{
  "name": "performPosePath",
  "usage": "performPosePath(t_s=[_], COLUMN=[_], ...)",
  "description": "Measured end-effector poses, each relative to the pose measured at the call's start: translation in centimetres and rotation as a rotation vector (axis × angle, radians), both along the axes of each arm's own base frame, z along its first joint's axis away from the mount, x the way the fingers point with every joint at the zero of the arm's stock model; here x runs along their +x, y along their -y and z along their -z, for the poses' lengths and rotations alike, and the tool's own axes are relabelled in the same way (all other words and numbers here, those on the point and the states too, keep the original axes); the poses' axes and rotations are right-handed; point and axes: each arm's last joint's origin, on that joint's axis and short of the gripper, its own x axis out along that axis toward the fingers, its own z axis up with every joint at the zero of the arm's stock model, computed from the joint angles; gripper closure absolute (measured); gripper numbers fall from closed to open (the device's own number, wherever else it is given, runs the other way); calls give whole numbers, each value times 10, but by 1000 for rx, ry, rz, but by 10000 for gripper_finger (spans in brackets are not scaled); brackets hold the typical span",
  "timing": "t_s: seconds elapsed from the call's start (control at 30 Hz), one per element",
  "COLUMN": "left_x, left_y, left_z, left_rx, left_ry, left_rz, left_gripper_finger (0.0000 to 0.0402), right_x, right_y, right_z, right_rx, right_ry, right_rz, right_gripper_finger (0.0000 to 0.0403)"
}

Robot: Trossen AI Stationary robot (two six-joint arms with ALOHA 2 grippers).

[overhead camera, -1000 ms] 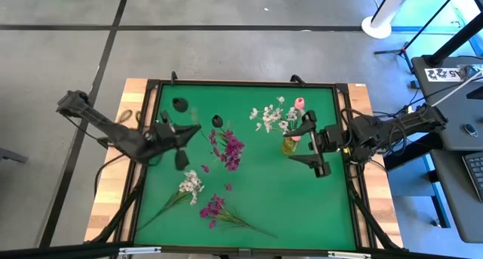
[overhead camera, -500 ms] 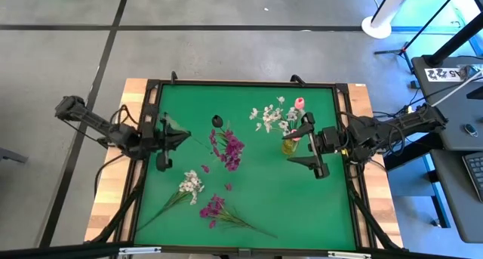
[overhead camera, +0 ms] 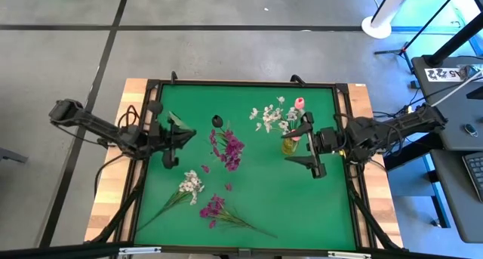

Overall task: Sort flowers into vase by color
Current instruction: Put the black tulip into the transparent vase

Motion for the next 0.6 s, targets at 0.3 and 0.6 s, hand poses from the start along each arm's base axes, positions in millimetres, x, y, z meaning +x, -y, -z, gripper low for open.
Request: performPosePath(t_s=[0.3, 0.6], left_x=[27, 55], left_y=[-2, -3], left_z=[-4, -5], left_rx=[7, 34], left_ry=[-52, -99], left_rz=[-34, -25], left_gripper_finger=[401, 401], right_x=[5, 5], right_y=[-2, -2], right_z=[5, 5], right_rx=[-10, -10], right_ry=[-28, -27], right_rz=[0, 0], right_gripper_finger=[118, 118])
